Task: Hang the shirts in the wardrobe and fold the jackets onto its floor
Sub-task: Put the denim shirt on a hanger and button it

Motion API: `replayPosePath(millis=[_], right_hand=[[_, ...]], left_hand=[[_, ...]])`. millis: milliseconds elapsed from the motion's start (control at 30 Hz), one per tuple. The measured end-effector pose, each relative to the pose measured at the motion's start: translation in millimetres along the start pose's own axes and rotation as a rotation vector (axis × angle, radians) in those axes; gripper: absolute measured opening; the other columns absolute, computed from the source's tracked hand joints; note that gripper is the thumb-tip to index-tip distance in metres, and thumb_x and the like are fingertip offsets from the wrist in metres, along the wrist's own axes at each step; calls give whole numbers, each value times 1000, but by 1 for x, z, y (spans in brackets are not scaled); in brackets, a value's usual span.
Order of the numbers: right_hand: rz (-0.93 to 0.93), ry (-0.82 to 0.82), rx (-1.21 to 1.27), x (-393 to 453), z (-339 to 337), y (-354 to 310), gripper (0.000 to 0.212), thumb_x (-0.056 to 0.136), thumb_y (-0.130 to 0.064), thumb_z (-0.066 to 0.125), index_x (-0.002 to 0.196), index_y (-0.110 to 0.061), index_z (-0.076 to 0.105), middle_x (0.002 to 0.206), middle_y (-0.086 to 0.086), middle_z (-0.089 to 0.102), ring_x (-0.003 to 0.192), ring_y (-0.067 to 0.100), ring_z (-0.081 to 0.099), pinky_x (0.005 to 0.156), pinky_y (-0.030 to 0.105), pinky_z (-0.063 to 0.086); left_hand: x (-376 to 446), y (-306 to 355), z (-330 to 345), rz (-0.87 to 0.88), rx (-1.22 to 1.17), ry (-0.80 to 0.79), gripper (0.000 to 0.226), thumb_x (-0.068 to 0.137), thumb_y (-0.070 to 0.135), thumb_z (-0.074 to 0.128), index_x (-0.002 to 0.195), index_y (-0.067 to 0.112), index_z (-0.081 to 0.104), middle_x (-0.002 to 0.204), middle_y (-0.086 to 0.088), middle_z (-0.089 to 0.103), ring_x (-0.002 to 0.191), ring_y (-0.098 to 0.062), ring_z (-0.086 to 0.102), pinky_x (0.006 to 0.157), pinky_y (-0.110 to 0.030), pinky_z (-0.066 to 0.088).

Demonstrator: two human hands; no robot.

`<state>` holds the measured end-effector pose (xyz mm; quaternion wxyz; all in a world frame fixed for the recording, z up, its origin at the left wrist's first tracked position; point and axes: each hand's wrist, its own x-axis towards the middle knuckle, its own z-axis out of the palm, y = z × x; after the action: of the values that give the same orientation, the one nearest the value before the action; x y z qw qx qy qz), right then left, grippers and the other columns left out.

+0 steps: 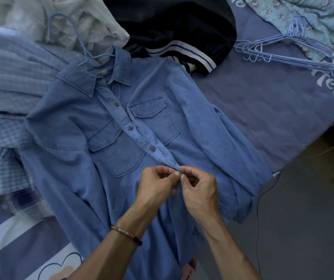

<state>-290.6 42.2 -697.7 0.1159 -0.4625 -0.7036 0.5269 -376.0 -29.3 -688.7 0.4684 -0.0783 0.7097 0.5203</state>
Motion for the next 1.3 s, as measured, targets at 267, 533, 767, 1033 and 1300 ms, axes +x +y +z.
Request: replayPosePath(millis=[267, 533, 767, 1033, 1300], right_hand=[[-343, 14, -239, 3, 5, 6, 23, 84, -4, 58, 100, -8, 74, 88, 2, 67, 78, 14, 65, 73, 24, 52], [-363, 75, -336, 8, 1, 6, 25, 86, -17, 50, 86, -11, 74, 81, 1, 66, 70, 15, 63, 66, 27, 49], [125, -168, -32, 21, -8, 1, 20, 83, -6, 72, 77, -25, 71, 71, -11, 70, 66, -3, 65, 65, 12, 48], [516, -212, 256, 24, 1, 15, 29, 73, -17, 84, 95, -14, 65, 89, 8, 72, 78, 16, 69, 75, 30, 58], [-58, -574, -296, -39, -16, 37, 17, 83, -13, 56, 83, -13, 73, 70, -6, 61, 67, 5, 56, 63, 22, 45]], left_hand=[[12, 5, -2, -157, -52, -143, 20, 96, 8, 58, 77, 7, 66, 64, -6, 56, 56, -10, 53, 57, -23, 54], [14, 0, 0, -75, 54, -133, 22, 97, 10, 59, 76, 9, 65, 65, -2, 63, 58, -7, 60, 53, -19, 51], [17, -5, -12, 63, 293, -125, 14, 99, 15, 55, 88, 8, 61, 73, -4, 60, 63, -13, 60, 60, -32, 57], [8, -17, -15, 209, 324, -122, 16, 101, 11, 48, 85, 13, 51, 68, -1, 53, 63, -12, 52, 46, -21, 45], [13, -30, -12, 30, 272, 3, 22, 89, 31, 70, 88, 15, 54, 72, 2, 60, 62, -8, 58, 50, -17, 44]])
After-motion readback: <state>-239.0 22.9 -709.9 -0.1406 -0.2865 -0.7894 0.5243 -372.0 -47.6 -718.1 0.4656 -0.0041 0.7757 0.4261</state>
